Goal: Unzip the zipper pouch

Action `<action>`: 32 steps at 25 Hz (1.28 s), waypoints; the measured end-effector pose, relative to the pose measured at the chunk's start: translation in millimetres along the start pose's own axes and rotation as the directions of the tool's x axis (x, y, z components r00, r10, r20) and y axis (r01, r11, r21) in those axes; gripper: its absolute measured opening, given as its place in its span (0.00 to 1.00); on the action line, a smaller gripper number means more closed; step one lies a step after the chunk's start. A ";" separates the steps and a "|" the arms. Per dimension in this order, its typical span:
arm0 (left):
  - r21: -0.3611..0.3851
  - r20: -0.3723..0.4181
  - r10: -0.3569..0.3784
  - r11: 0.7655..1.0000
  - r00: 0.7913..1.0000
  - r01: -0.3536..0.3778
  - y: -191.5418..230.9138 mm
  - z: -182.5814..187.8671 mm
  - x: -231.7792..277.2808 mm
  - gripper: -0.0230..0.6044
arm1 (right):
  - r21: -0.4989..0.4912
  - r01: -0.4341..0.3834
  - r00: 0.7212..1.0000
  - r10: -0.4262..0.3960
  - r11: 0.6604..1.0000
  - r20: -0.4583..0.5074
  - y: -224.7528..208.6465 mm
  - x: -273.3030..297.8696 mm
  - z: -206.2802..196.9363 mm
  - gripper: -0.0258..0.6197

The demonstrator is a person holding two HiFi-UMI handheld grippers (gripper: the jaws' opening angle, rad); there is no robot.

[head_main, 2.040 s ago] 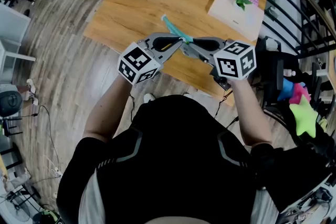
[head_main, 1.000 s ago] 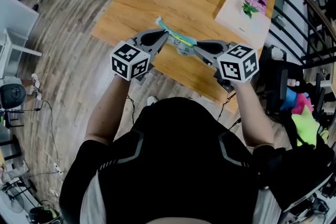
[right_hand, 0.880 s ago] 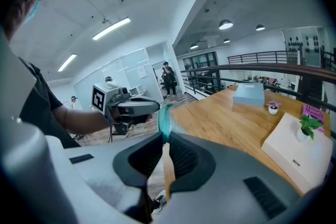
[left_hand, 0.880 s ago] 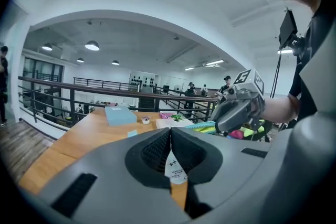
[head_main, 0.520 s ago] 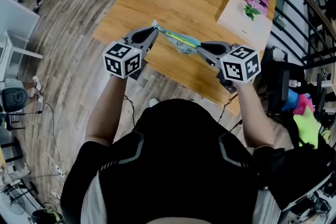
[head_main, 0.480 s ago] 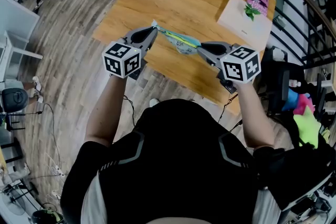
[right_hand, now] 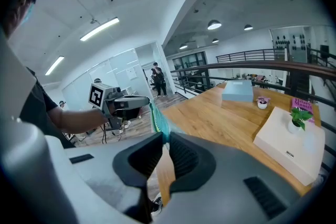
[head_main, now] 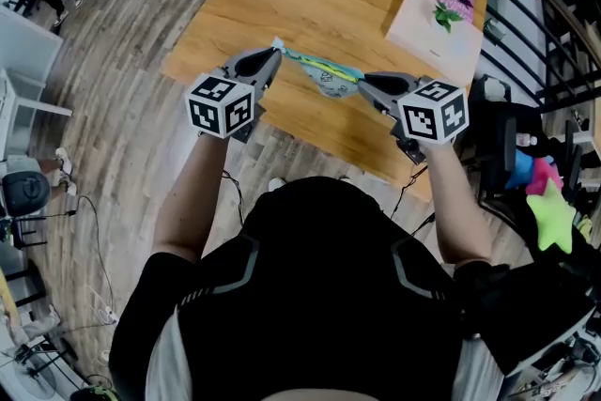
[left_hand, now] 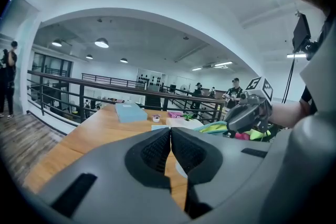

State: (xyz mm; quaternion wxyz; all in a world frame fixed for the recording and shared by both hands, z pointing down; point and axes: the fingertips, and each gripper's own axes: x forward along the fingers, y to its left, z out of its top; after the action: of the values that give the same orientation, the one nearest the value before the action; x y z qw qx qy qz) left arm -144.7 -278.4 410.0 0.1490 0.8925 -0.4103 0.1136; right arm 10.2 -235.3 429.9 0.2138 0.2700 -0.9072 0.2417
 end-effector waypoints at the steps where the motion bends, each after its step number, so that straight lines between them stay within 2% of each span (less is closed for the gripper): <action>1: 0.002 -0.001 -0.007 1.000 1.000 0.007 0.0 0.0 2.2 0.09 | 0.009 0.010 1.000 -0.010 1.000 0.003 -3.5 0.3 -0.2 0.12; 5: -0.002 -0.005 -0.042 0.999 0.999 0.042 0.2 0.5 15.6 0.09 | 0.039 0.058 0.998 -0.059 0.998 0.012 -19.9 2.2 -3.9 0.12; 12: 0.033 -0.043 -0.143 0.989 0.989 0.145 -8.9 0.0 56.3 0.09 | 0.083 0.194 0.981 -0.196 0.977 0.013 -57.3 -7.0 -13.3 0.12; 15: 0.047 -0.074 -0.157 0.986 0.985 0.160 -15.8 -7.9 80.3 0.09 | 0.093 0.222 0.975 -0.223 0.971 0.005 -80.3 -11.6 -21.5 0.12; 19: 0.042 -0.104 -0.127 0.990 0.986 0.132 -13.9 -6.2 118.5 0.09 | 0.118 0.208 0.978 -0.209 0.971 0.000 -117.6 -10.7 -23.6 0.12; 25: 0.038 -0.121 -0.057 0.997 0.991 0.062 -12.5 -8.6 171.3 0.09 | 0.059 0.231 0.973 -0.230 0.971 -0.015 -182.4 -1.4 -25.8 0.12; 29: 0.029 -0.182 -0.045 0.998 0.982 0.051 -12.5 -33.7 192.6 0.09 | 0.017 0.223 0.974 -0.222 0.975 -0.044 -205.7 8.2 -45.7 0.12; 32: 0.011 -0.256 -0.046 0.999 0.965 0.051 -14.4 -67.4 199.8 0.09 | 0.066 0.195 0.979 -0.189 0.979 -0.082 -210.5 17.1 -76.6 0.12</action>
State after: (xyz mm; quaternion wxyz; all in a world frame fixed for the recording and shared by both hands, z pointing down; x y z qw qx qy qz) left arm -11.7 -384.9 535.1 0.1954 0.8815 -0.3645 0.2279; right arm 141.7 -354.6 567.4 0.2602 0.3547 -0.8586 0.2633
